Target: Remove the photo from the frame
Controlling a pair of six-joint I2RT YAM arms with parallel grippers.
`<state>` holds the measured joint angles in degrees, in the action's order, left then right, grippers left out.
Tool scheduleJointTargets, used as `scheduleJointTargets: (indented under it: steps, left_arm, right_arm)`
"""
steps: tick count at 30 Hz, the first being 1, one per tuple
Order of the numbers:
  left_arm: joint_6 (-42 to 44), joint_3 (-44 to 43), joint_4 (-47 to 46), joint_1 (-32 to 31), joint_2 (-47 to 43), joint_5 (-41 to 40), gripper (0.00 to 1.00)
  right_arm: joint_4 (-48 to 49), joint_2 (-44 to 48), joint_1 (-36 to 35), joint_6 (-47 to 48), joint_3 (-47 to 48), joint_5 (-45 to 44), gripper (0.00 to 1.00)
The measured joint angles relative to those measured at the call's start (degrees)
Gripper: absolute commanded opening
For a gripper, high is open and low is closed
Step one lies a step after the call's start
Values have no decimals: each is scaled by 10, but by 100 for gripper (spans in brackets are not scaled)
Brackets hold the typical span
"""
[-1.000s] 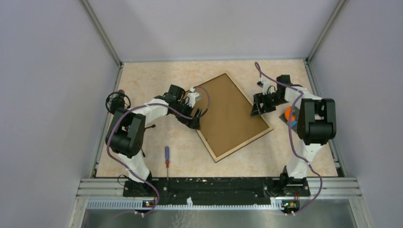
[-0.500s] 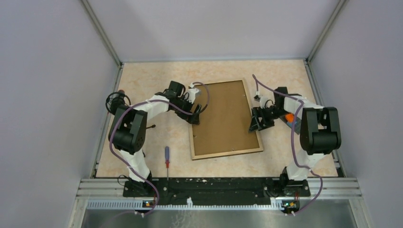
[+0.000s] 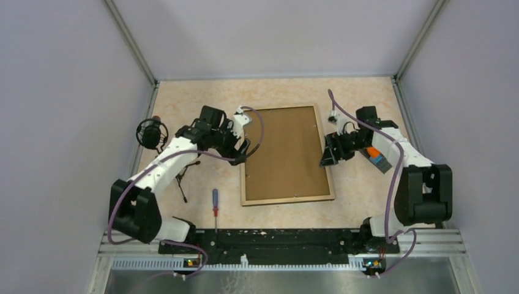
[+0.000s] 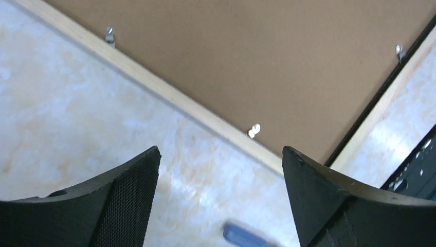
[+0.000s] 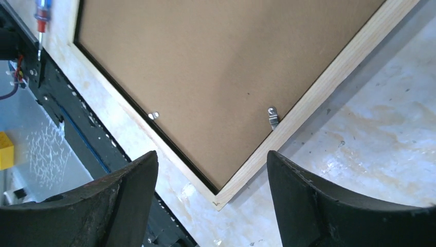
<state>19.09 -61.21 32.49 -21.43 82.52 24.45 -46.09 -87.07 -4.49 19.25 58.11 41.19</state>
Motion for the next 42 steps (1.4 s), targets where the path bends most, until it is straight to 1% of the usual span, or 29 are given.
scheduleJointTargets:
  steps: [1, 2, 6, 10, 15, 17, 23, 25, 33, 35, 37, 42]
  left_arm:
    - [10, 3, 16, 0, -23, -7, 89]
    - [19, 7, 29, 0, -41, -14, 85]
    - [50, 47, 90, 0, -92, -49, 84]
    - [94, 67, 150, -1, -114, -64, 87]
    - [160, 89, 206, -7, -135, -82, 82]
    - [169, 93, 223, -7, -126, -93, 81]
    - [173, 112, 247, -9, -56, -120, 79]
    - [173, 119, 252, -9, -38, -119, 78]
    - [170, 148, 242, -14, 22, -104, 70]
    - [166, 149, 242, -15, 42, -105, 67]
    - [164, 144, 244, -15, 51, -106, 61]
    - [136, 115, 247, -15, 95, -111, 38]
  right_arm:
    - [2, 14, 0, -3, 0, 3, 77]
    - [5, 32, -1, -6, 0, 6, 77]
    - [22, 72, -13, -25, 0, 7, 77]
    - [45, 95, -35, -44, 0, 6, 77]
    - [65, 99, -41, -60, -2, 7, 77]
    - [71, 99, -41, -64, -6, 7, 77]
    - [80, 99, -41, -71, -11, 5, 77]
    - [81, 99, -41, -71, -11, 5, 77]
    - [93, 99, -41, -71, -15, 5, 76]
    - [98, 96, -41, -73, -19, 5, 76]
    - [100, 91, -41, -74, -19, 5, 76]
    - [107, 79, -41, -76, -19, 5, 76]
